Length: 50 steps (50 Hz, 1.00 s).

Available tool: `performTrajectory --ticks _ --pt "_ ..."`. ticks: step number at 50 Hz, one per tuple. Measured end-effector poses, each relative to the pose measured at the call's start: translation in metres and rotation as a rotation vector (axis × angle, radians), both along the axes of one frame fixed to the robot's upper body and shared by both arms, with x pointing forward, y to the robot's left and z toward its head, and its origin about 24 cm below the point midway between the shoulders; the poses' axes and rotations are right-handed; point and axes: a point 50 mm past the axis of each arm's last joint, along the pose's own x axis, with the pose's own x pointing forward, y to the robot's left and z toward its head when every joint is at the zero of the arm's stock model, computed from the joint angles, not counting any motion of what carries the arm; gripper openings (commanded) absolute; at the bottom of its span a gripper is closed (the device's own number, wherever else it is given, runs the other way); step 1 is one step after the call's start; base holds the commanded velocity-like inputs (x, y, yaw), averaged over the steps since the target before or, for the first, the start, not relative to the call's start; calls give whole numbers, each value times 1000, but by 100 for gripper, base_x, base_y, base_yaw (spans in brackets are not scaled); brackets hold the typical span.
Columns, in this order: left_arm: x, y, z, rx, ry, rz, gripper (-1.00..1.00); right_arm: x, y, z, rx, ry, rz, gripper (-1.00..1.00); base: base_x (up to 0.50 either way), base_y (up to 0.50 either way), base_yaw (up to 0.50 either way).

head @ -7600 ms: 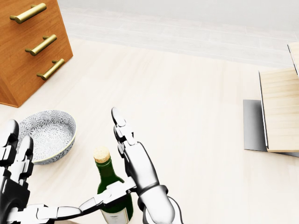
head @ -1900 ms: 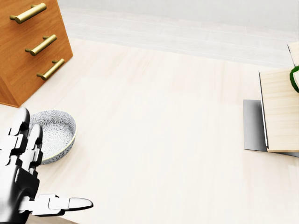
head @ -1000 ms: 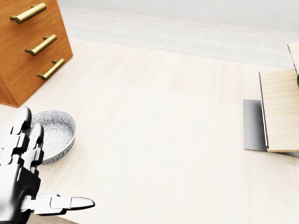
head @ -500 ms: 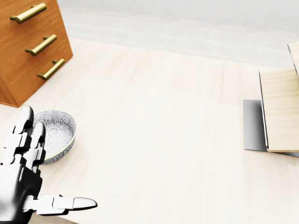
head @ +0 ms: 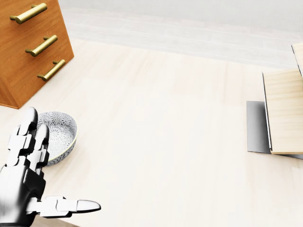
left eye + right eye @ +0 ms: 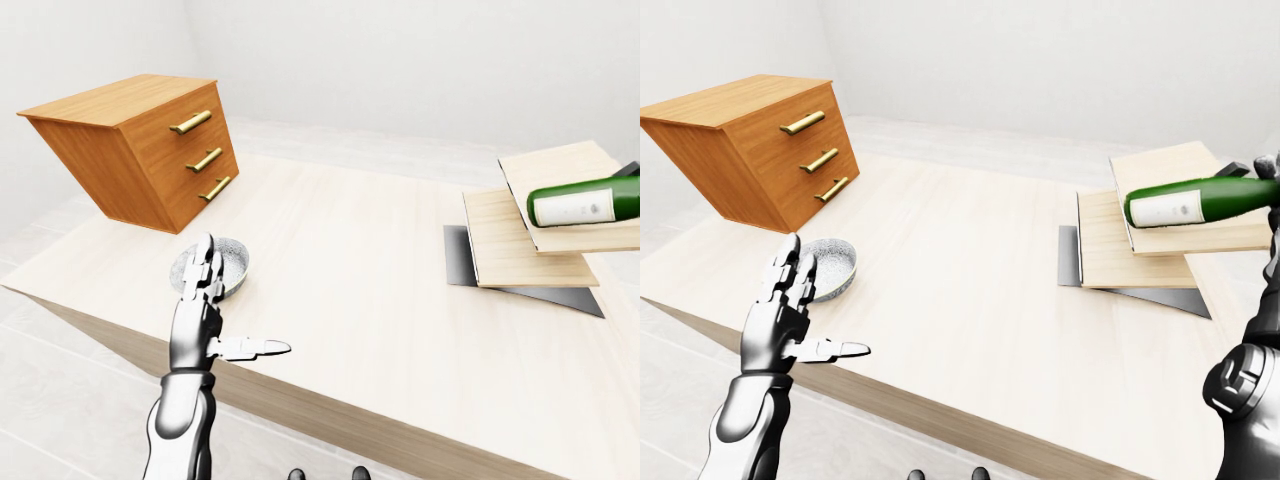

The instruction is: Put the wine bottle on the wine rack.

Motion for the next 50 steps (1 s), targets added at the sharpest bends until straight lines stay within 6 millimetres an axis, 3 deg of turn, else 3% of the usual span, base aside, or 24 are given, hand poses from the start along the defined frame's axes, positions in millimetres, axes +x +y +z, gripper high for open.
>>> performTrajectory --ticks 12,14,15,17,18,20,41,50 --pt "0 -1 -1 0 5 -3 100 -10 -8 -7 -2 41 -38 -14 0 0 0" --pt "0 -1 -1 1 5 -3 100 -11 -8 -8 -3 46 -43 2 0 0 0" --pt "0 -1 -1 1 4 -4 100 -11 -9 -8 -5 51 -46 45 0 0 0" --pt "0 -2 -1 2 3 -5 100 -12 -9 -8 -6 58 -51 56 0 0 0" --pt "0 -2 0 2 2 -5 100 -12 -9 -8 -7 61 -54 92 0 0 0" --pt "0 -3 0 3 0 -6 100 -12 -9 -8 -6 66 -59 100 0 0 0" --pt "1 -3 -2 0 8 -11 100 -5 -4 6 57 62 -136 100 0 0 0" --pt "1 -1 -5 -4 20 -10 100 -7 -5 2 72 82 -158 100 0 0 0"
